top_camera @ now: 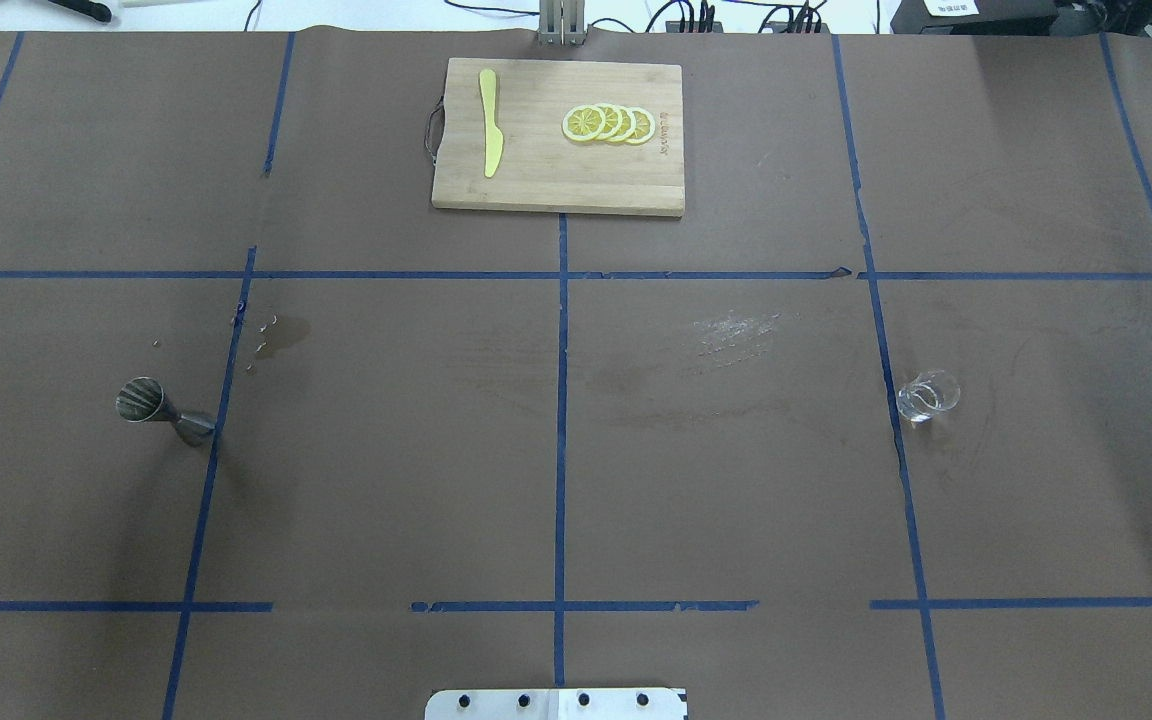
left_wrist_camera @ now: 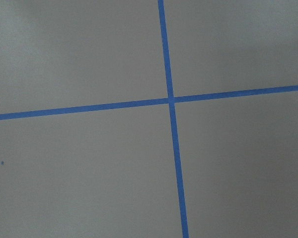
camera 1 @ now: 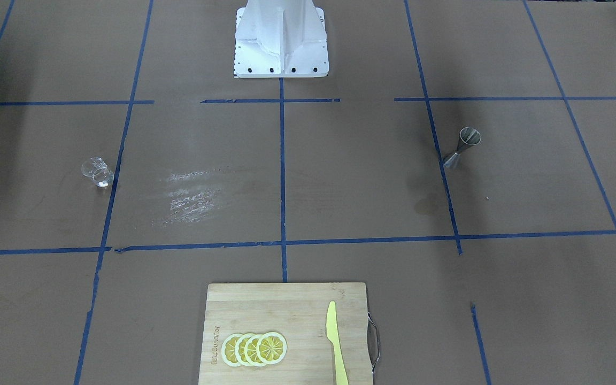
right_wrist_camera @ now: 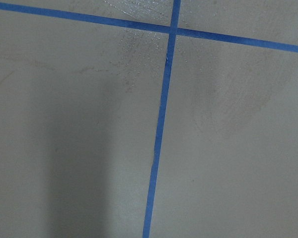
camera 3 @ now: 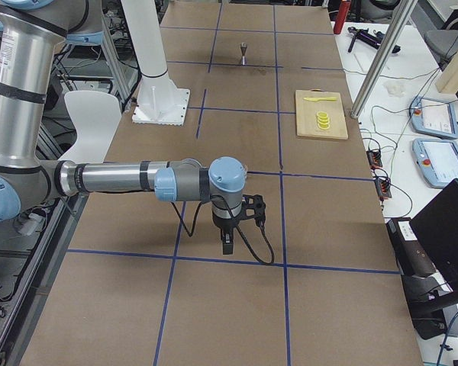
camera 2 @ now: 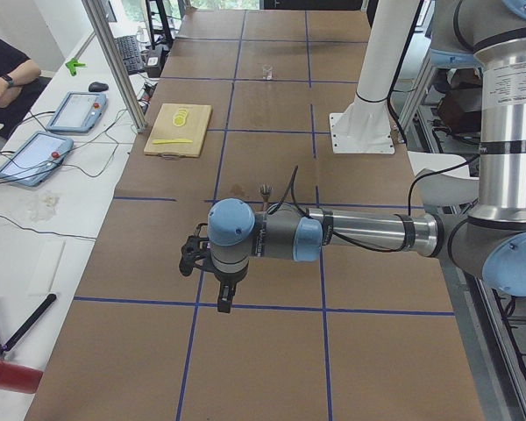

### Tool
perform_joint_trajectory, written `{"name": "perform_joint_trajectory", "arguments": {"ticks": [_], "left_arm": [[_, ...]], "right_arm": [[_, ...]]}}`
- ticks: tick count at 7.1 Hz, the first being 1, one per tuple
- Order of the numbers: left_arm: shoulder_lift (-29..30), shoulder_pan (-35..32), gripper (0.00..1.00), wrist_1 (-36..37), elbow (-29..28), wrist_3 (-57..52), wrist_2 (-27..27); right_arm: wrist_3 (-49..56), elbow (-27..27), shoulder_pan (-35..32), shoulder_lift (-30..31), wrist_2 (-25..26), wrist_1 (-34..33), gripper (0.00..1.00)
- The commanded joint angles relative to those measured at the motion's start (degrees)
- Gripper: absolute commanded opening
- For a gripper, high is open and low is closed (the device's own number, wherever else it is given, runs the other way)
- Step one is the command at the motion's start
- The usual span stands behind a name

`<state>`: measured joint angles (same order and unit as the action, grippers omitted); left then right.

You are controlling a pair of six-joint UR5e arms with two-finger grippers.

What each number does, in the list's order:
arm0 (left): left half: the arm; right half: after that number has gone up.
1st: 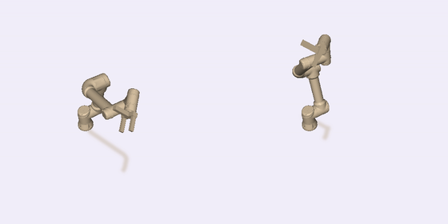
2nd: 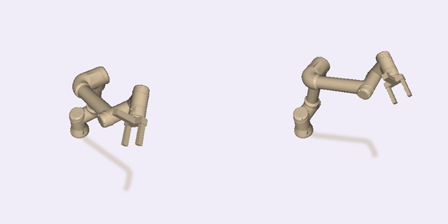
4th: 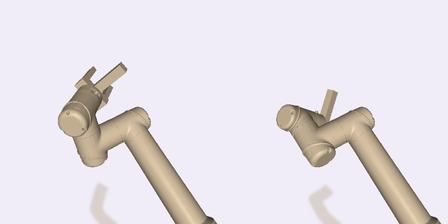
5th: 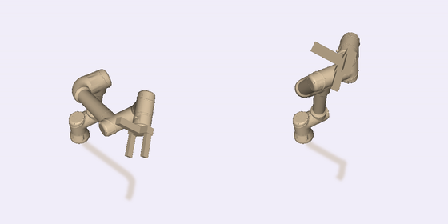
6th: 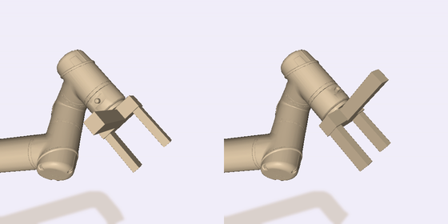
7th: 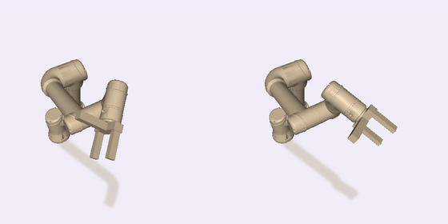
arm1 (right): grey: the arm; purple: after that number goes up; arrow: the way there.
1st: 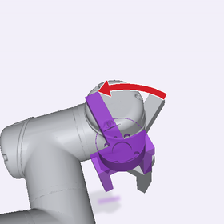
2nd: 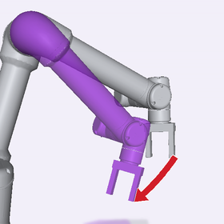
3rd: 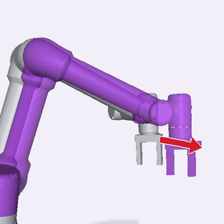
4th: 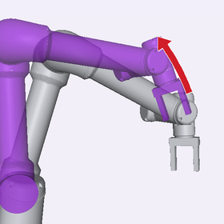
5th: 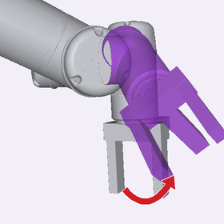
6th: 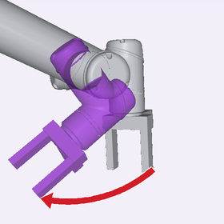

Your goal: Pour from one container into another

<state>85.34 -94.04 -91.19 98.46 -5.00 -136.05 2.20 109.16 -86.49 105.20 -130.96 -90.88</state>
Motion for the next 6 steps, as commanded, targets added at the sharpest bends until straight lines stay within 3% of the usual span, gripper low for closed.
{"name": "perform_joint_trajectory", "arguments": {"ticks": [1, 4, 6], "left_arm": [[0.0, 0.0, 1.0, -0.2, 0.1, -0.1, -0.1], [0.0, 0.3, 1.0, -0.5, 0.9, -0.3, -0.5], [-0.1, 1.6, 1.0, -4.6, 0.7, -0.3, -0.6]], "right_arm": [[0.0, 0.0, 0.0, -0.1, 0.0, 0.0, 1.0], [-0.5, -0.2, 0.2, -0.9, -0.1, 0.1, 1.0], [-0.7, -0.1, 0.2, -3.5, 0.4, 0.1, 1.0]]}}
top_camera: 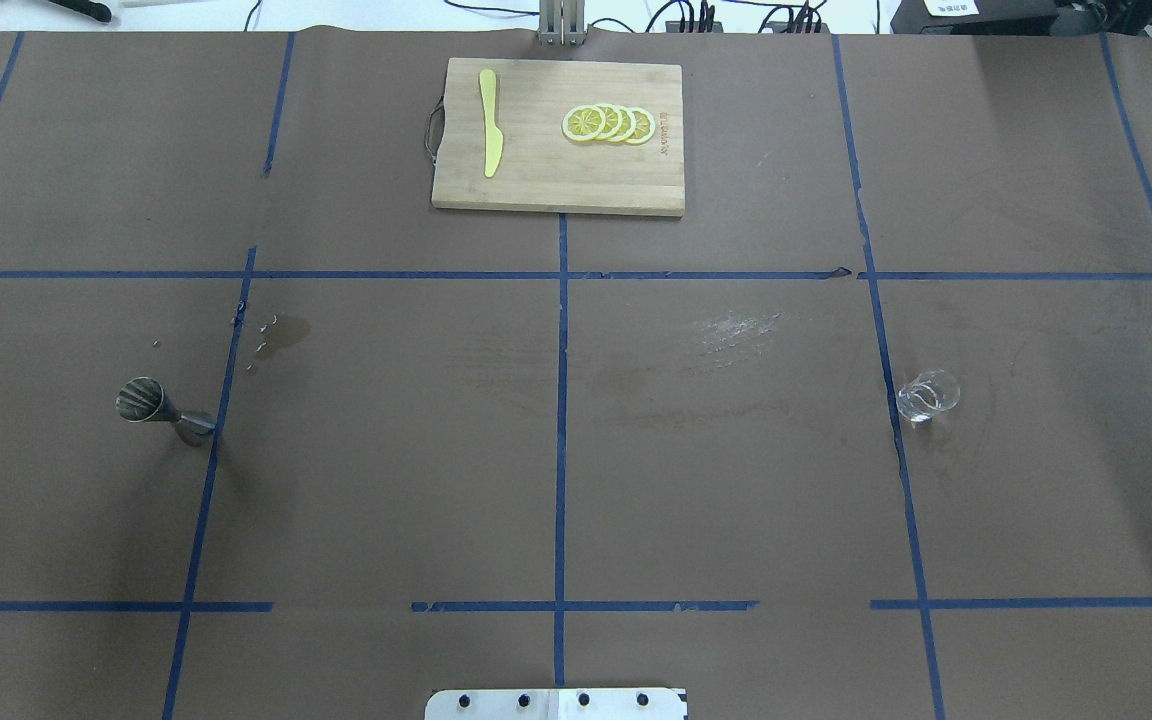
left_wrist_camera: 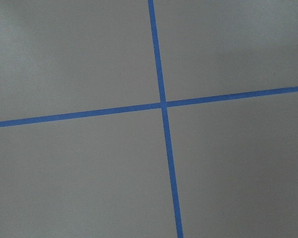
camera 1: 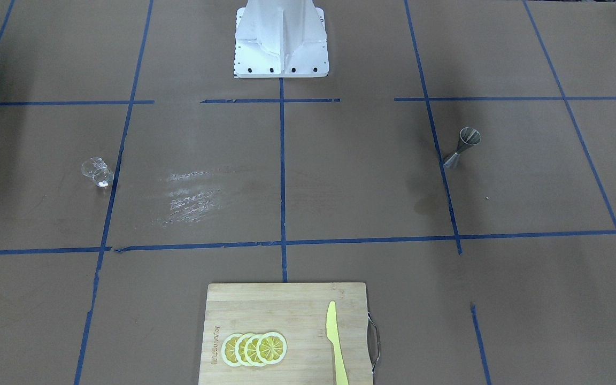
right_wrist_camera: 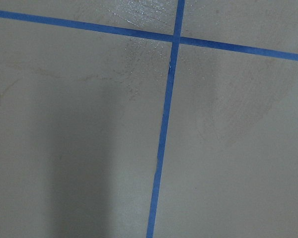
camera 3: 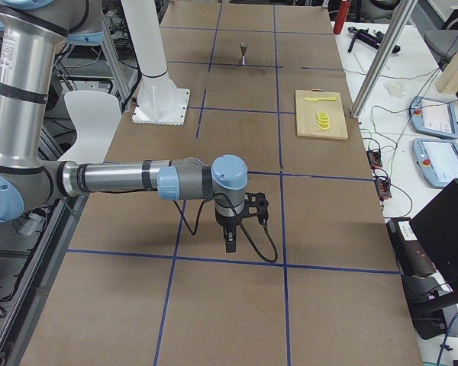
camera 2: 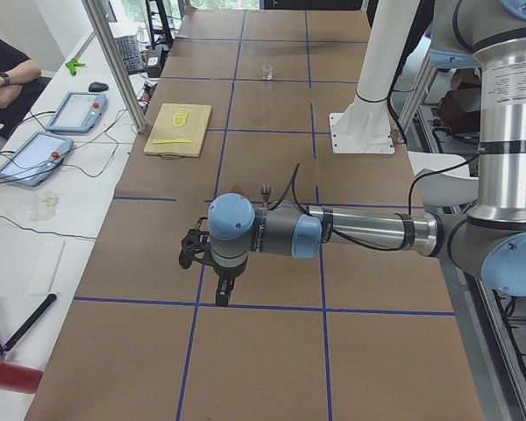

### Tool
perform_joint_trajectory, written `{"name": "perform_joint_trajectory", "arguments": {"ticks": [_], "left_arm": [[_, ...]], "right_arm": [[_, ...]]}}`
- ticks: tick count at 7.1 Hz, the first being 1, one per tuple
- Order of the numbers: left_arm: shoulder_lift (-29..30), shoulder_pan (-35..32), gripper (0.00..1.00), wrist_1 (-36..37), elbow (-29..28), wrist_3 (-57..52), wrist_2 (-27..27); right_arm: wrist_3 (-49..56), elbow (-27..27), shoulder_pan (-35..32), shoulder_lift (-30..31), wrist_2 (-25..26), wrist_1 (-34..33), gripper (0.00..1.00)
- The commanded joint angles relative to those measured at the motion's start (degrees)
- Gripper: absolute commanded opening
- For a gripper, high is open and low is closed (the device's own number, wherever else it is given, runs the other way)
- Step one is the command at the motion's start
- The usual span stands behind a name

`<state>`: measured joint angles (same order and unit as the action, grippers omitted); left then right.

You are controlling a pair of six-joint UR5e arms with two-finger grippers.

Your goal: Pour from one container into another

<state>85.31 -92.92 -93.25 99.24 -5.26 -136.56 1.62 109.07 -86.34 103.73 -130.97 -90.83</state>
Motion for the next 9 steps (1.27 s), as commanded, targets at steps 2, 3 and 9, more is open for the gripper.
{"name": "perform_joint_trajectory", "arguments": {"ticks": [2, 3, 9], "left_arm": [[0.5, 0.5, 1.0, -7.3, -0.4, 0.6, -0.1], [0.6, 0.5, 1.0, -8.3, -0.4, 0.6, -1.1], [0.8, 0.3, 1.0, -31.7, -5.4, 0.5, -1.8]], "right_arm": [[-0.5, -1.5, 0.0, -8.7, 0.5, 0.7, 1.0], [-0.5, -1.4, -0.1, -8.9, 0.1, 0.7, 1.0], [-0.1, -0.9, -0.1, -9.4, -2.5, 0.7, 1.0]]}}
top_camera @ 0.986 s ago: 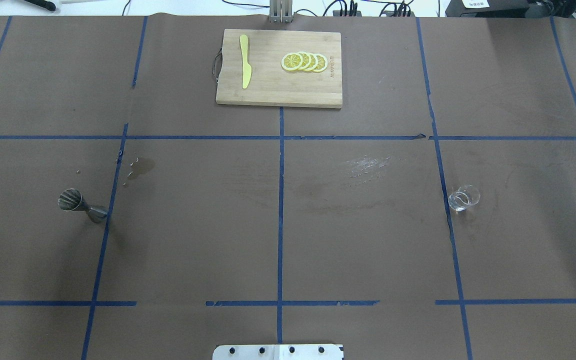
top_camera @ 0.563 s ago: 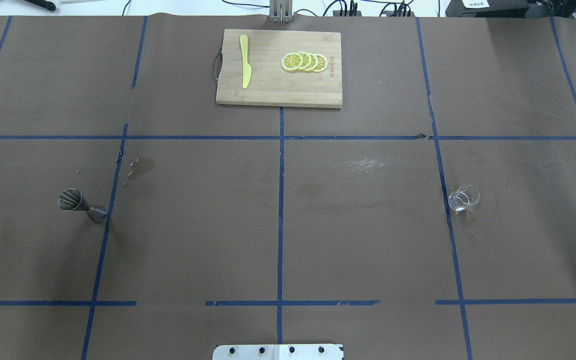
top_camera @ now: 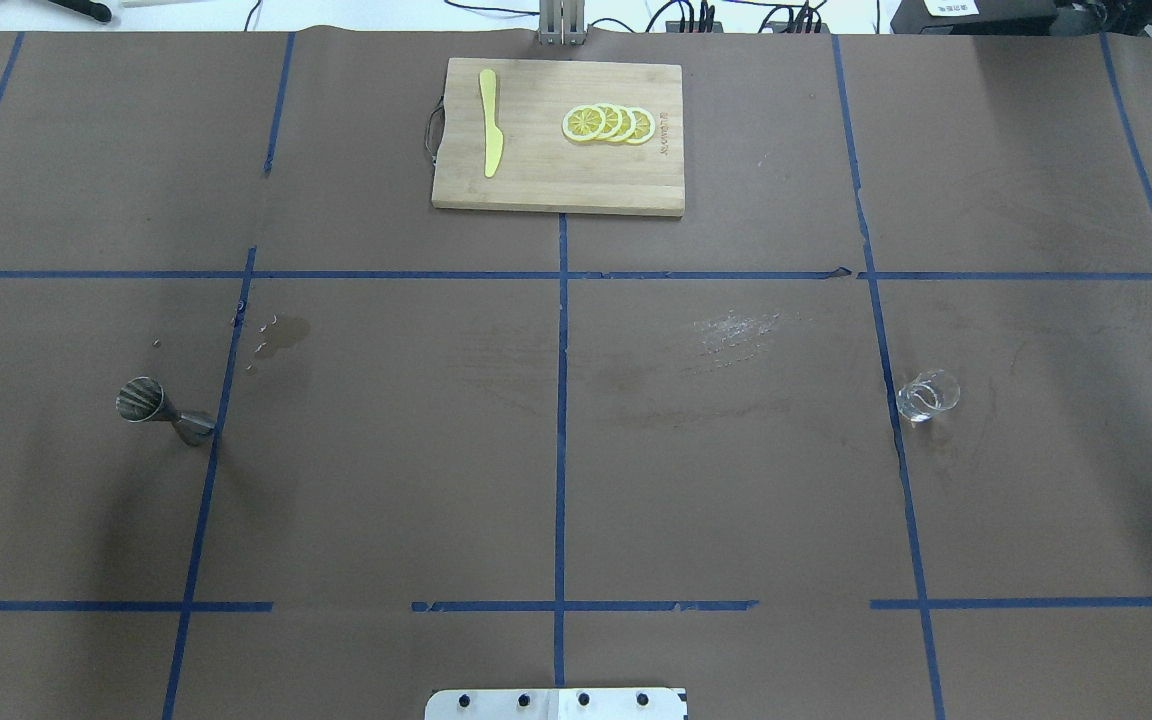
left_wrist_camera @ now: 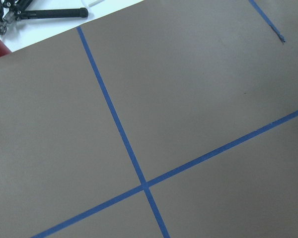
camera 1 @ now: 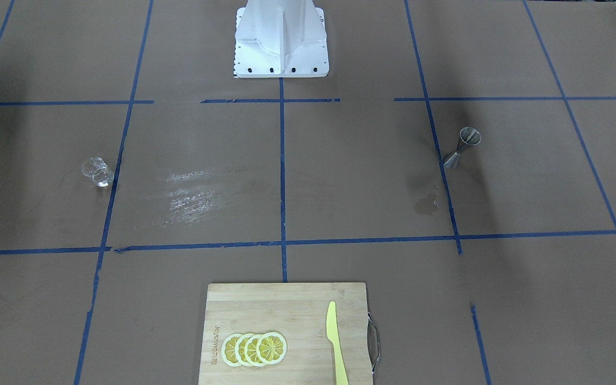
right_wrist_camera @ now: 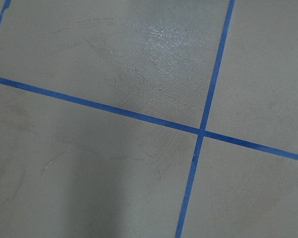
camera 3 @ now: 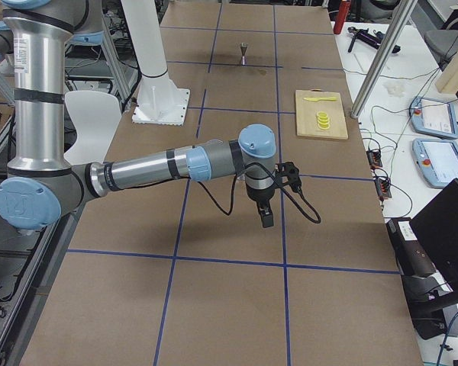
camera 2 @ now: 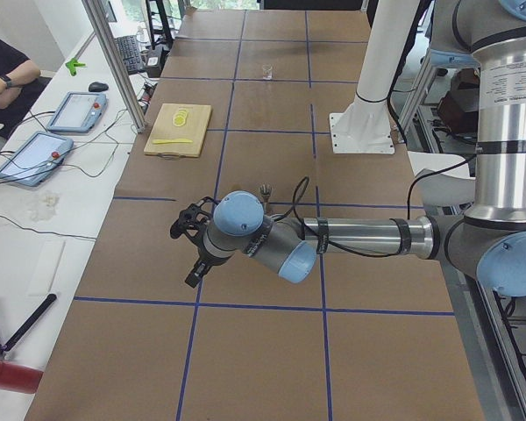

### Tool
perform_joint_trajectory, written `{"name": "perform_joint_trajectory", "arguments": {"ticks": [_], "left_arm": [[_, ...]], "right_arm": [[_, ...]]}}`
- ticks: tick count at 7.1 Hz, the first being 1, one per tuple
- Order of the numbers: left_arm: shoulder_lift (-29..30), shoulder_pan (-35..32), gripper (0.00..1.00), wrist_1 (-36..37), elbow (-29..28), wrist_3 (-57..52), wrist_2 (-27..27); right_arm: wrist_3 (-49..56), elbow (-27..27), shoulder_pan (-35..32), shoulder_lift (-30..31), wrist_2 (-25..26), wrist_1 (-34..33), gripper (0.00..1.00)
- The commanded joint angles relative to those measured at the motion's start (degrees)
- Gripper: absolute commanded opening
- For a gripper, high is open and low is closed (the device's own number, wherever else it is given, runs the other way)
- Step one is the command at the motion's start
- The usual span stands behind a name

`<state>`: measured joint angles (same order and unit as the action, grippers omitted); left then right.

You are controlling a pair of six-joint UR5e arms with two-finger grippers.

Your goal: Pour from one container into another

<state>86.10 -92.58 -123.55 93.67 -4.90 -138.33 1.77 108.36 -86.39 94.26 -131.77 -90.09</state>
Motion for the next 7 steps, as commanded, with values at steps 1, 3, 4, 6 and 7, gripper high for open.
{"name": "perform_joint_trajectory", "arguments": {"ticks": [1, 3, 4, 6, 7], "left_arm": [[0.1, -0.1, 1.0, -1.6, 1.2, 0.2, 0.0], [-0.1, 0.1, 1.0, -10.4, 2.5, 1.0, 0.0], [-0.1, 0.3, 1.0, -14.0, 2.7, 6.1, -0.1], [-1.5, 5.9, 1.0, -24.7, 2.6, 16.5, 1.0], [-1.8, 9.5, 1.0, -30.5, 2.7, 24.0, 3.7]], "right_arm": [[-0.1, 0.5, 0.0, -0.3, -2.4, 0.1, 1.0], [-0.5, 0.9, 0.0, -0.8, -2.3, 0.1, 1.0], [-0.6, 0.9, 0.0, -0.7, -2.3, 0.1, 1.0], [-0.9, 0.7, 0.0, -0.1, -2.4, 1.5, 1.0], [-1.1, 0.7, 0.0, 0.0, -2.4, 1.6, 1.0]]}}
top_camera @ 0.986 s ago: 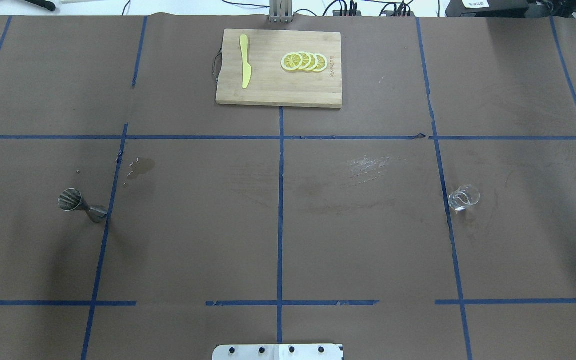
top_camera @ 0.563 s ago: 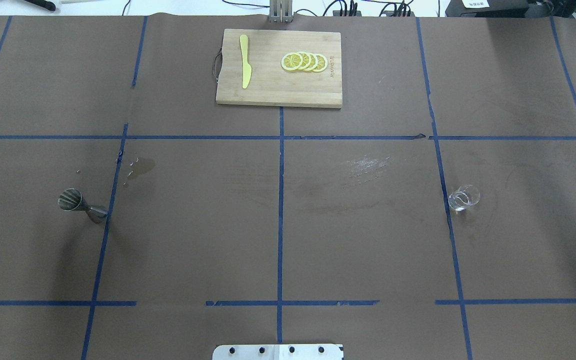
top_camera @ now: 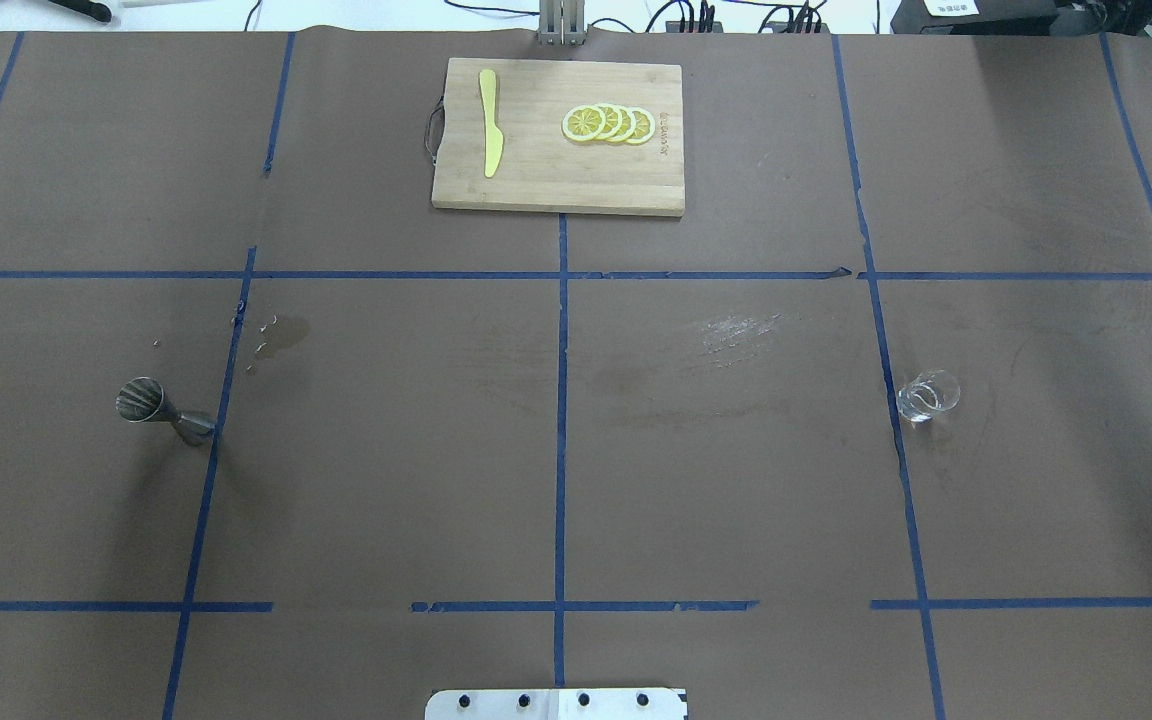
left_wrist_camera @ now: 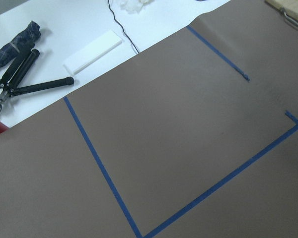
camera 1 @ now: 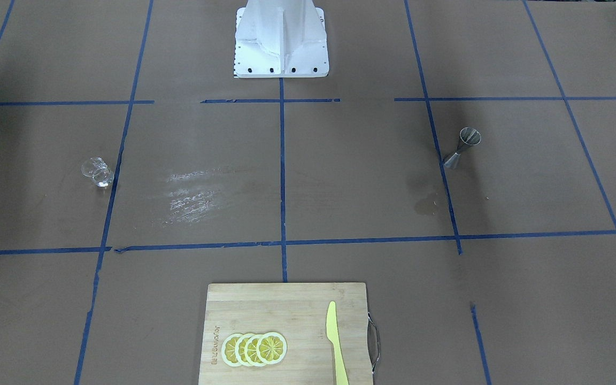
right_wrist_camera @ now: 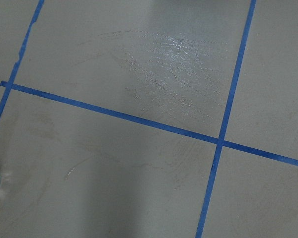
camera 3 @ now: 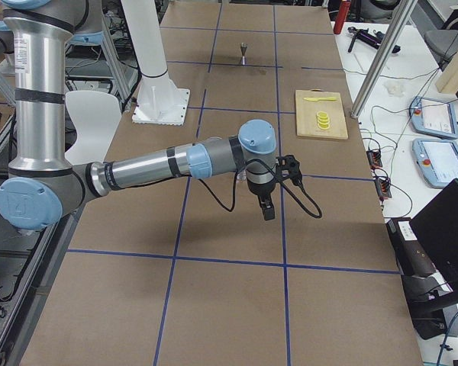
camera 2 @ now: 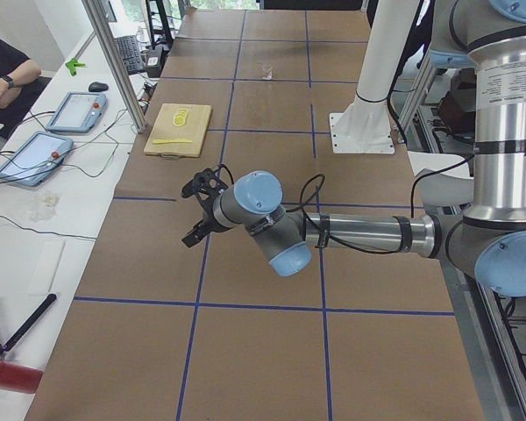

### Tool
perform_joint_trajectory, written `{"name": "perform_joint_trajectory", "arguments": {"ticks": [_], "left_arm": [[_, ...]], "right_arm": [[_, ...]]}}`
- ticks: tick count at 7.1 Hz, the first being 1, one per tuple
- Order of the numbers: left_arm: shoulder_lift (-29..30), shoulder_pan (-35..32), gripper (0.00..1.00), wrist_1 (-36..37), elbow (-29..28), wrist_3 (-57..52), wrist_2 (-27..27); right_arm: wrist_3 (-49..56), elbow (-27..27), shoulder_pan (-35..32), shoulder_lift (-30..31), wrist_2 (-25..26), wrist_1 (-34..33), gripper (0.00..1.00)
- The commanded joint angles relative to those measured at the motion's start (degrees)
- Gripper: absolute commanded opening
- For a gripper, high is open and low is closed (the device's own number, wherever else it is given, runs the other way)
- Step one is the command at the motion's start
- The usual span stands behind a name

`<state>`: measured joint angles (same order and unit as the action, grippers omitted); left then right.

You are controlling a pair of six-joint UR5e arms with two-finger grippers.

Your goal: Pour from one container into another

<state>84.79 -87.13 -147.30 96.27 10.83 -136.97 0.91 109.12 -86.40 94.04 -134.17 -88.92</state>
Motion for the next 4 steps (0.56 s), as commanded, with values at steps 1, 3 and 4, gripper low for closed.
{"name": "perform_joint_trajectory", "arguments": {"ticks": [1, 3, 4], "left_arm": [[-2.4, 9.5, 1.0, -13.6, 0.1, 16.1, 7.2], [-4.6, 18.1, 1.0, -23.3, 0.3, 25.7, 17.1], [-5.7, 22.0, 1.0, -25.4, 1.7, 28.9, 21.2]], "right_arm": [[-0.2, 0.0, 0.0, 0.4, 0.0, 0.4, 1.0], [-0.2, 0.0, 0.0, 0.6, 0.1, 0.4, 1.0], [-0.2, 0.0, -0.1, 0.7, 0.1, 0.4, 1.0]]}}
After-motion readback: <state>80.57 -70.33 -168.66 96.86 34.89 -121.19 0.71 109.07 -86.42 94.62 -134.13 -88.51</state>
